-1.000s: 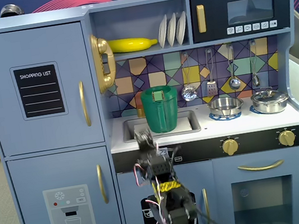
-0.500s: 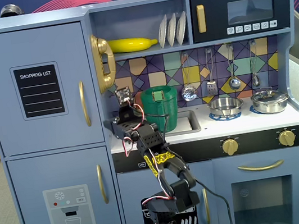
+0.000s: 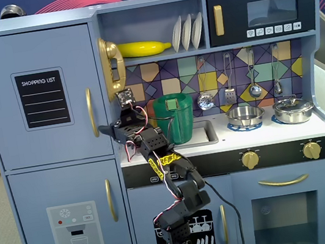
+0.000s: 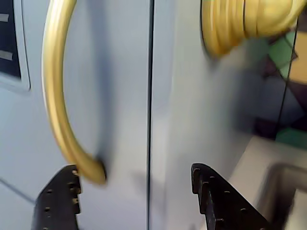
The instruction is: Open the left cabinet door
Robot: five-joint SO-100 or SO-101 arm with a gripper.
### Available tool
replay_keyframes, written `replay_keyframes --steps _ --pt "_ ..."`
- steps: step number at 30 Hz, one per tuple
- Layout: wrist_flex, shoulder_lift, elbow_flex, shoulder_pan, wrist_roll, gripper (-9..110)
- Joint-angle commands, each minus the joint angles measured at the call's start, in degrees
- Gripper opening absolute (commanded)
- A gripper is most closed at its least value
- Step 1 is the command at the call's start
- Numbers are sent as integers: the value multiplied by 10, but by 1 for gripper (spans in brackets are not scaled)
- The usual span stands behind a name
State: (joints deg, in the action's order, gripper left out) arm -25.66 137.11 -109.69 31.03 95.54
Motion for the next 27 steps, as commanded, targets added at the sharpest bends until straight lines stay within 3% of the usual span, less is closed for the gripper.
replay_keyframes --steps 1,18,27 --pt "29 -20 62 26 8 26" --pt "102 -128 149 105 33 23" --pt "82 -130 170 163 65 21"
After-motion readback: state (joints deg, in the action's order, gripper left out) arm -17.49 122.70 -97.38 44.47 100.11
